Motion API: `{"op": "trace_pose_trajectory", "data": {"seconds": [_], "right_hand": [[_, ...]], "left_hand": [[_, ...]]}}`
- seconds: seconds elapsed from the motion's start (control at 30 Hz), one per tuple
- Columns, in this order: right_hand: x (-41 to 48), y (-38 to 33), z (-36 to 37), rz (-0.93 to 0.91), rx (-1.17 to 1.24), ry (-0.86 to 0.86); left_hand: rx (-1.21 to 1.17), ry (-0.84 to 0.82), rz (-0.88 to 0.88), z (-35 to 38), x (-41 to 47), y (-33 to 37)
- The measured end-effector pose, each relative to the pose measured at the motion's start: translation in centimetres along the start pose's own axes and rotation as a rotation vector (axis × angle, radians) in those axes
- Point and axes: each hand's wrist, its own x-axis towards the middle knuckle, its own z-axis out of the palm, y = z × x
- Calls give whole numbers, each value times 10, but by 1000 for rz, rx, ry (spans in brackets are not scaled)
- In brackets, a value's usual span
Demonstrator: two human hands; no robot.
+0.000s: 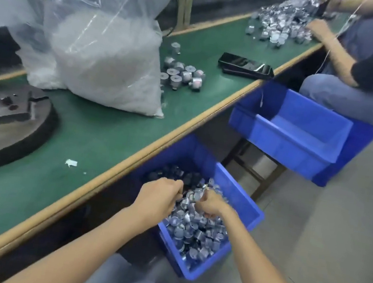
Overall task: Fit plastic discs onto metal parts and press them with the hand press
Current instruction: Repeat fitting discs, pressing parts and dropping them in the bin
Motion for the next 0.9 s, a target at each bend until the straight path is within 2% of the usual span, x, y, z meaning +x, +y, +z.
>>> {"op": "trace_pose_trajectory", "data": {"seconds": [0.27, 0.37, 0.5, 0.6, 0.73, 0.9], "right_hand": [[13, 7, -10, 6, 78, 319], [-3, -22, -32, -158, 199, 531], [-33, -85, -56, -493, 416, 754], [-54, -138, -55, -719, 466, 741], [-75, -218, -27, -953, 423, 583], [-102, -319, 30, -1183, 299, 339]], "left_hand": [[7, 130, 34, -12, 6, -9], [-18, 179, 68, -28, 8, -7], [-71, 334, 131, -69, 1, -3], [-56, 457, 69, -106, -19, -23], [83, 526, -58, -150, -65, -75], [291, 596, -375, -197, -141, -136]]}}
